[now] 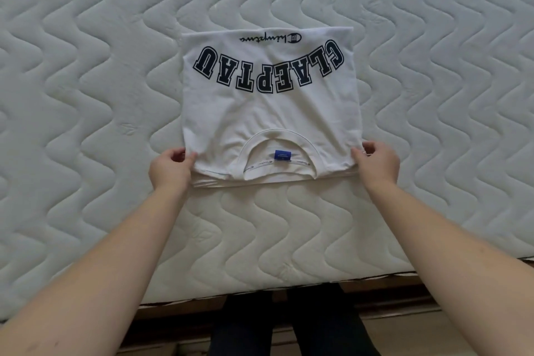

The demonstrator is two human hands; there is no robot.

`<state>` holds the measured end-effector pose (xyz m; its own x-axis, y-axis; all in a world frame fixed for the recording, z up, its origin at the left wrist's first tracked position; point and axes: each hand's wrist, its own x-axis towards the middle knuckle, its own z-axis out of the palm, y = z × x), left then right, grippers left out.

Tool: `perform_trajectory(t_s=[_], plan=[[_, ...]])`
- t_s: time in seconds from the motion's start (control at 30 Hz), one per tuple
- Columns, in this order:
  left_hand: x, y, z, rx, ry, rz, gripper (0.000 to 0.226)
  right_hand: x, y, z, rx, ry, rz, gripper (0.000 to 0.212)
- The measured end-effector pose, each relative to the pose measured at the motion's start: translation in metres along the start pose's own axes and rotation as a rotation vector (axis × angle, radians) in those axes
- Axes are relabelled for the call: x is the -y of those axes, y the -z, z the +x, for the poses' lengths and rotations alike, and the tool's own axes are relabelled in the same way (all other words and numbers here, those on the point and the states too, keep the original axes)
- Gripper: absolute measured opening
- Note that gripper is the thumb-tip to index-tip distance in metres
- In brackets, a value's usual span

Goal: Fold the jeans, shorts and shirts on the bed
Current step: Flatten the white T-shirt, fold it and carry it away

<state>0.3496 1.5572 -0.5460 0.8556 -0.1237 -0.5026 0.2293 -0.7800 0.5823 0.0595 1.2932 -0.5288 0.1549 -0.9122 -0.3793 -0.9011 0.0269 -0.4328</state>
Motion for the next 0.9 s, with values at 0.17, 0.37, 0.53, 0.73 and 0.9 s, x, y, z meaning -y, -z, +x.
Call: perform_trajectory(t_s=[0.17,0.37,0.53,0.73,0.9], plan=[[0.001,0.005,0.003,-0.011,-0.015,0.002,0.020,0.001,0.008,-0.002,0.024,-0.014,0.110,0.022],[0.000,0.006,-0.006,0.202,0.186,-0.547,0.003,-0.007,0.003,-0.007,0.310,-0.350,0.821,0.015],[0.011,0.000,0.003,0.162,0.111,-0.119,0.031,-0.009,-0.004,0.001,0.222,-0.267,0.558,0.026],[-0.017,-0.005,0.019,0.105,0.004,-0.087,0.034,0.015,-0.001,0.013,0.145,-0.040,0.241,0.024],[-0.019,-0.013,0.029,0.284,0.196,-0.324,0.015,0.015,-0.007,0.028,0.370,-0.330,0.615,0.015]])
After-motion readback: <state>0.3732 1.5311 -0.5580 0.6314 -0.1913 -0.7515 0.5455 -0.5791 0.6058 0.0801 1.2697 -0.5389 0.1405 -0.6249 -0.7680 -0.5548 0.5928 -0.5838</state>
